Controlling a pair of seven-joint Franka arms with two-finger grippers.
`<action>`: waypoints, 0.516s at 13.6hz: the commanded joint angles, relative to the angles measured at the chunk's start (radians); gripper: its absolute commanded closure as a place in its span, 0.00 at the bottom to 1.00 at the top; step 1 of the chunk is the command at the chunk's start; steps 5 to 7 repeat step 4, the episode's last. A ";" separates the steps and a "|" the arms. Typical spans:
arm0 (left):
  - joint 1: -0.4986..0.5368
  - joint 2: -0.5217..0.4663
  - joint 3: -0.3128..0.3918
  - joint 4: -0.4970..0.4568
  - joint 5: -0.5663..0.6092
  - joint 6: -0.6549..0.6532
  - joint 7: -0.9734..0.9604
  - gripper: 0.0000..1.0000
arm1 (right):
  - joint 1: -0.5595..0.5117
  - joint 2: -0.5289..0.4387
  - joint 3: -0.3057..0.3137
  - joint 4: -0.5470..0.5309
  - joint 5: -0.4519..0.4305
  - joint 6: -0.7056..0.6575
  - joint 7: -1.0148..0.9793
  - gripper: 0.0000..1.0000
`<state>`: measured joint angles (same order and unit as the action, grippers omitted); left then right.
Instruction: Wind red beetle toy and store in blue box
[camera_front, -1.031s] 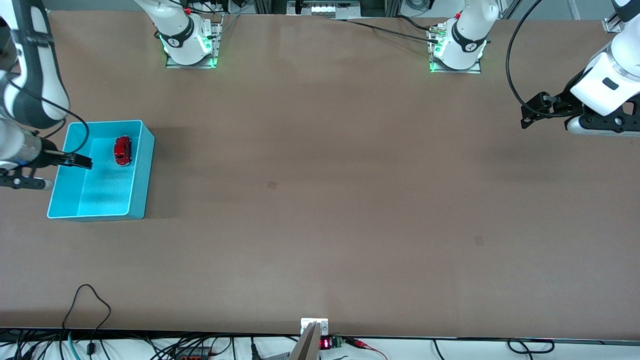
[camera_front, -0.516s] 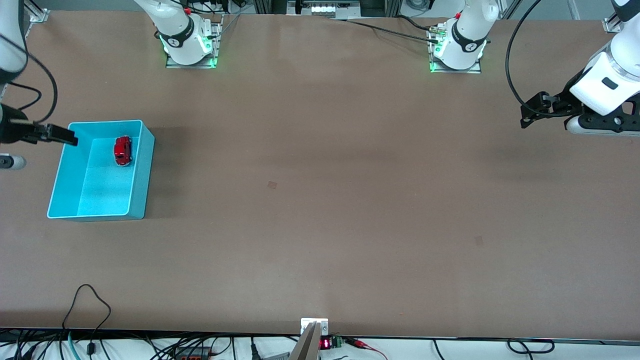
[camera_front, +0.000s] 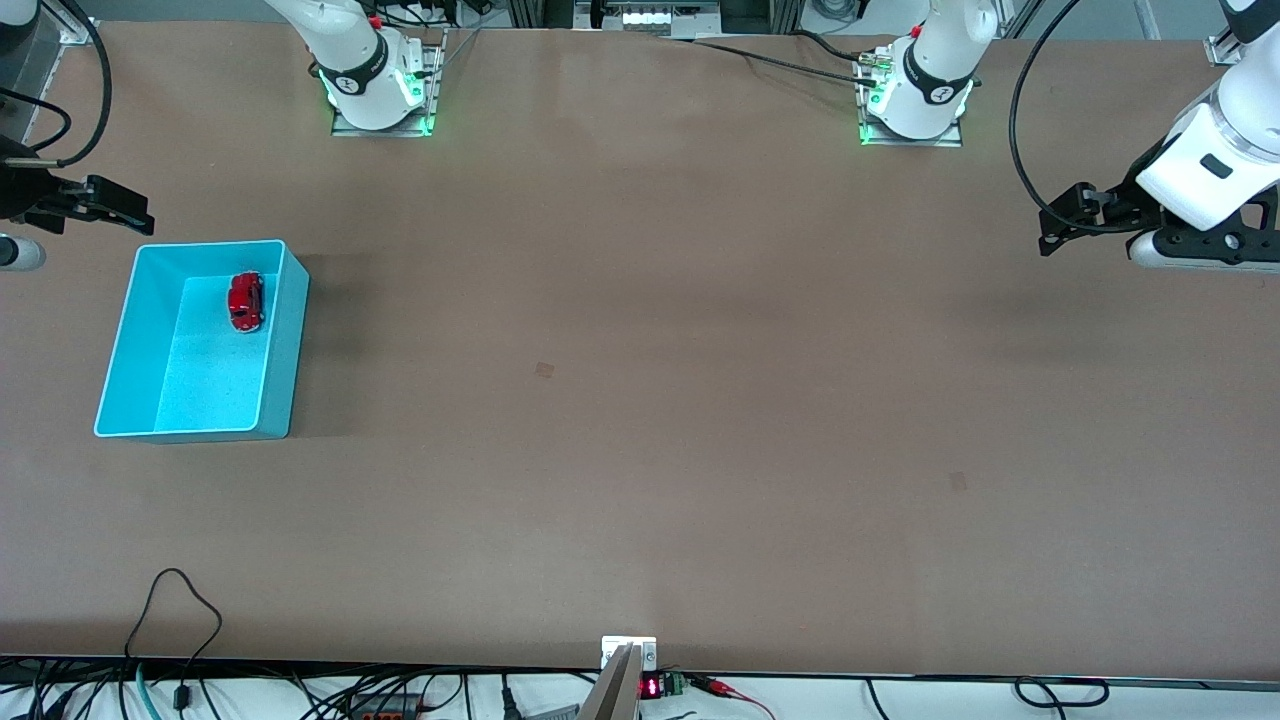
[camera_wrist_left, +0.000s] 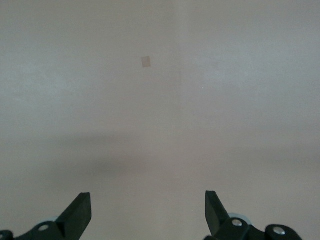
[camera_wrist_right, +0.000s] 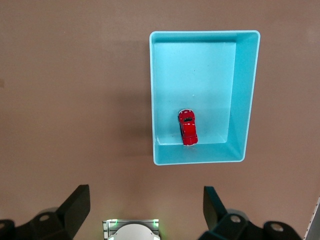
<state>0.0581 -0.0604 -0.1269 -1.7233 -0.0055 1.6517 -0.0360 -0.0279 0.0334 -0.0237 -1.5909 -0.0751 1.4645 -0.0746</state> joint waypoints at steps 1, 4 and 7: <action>-0.003 -0.010 -0.002 0.010 -0.005 -0.020 -0.004 0.00 | 0.016 -0.003 -0.018 -0.006 0.014 0.000 0.001 0.00; -0.001 -0.010 0.000 0.010 -0.005 -0.020 -0.004 0.00 | 0.011 -0.001 -0.018 -0.006 0.035 0.000 0.004 0.00; -0.001 -0.010 0.000 0.010 -0.005 -0.020 -0.004 0.00 | 0.011 -0.001 -0.018 -0.006 0.035 0.000 0.004 0.00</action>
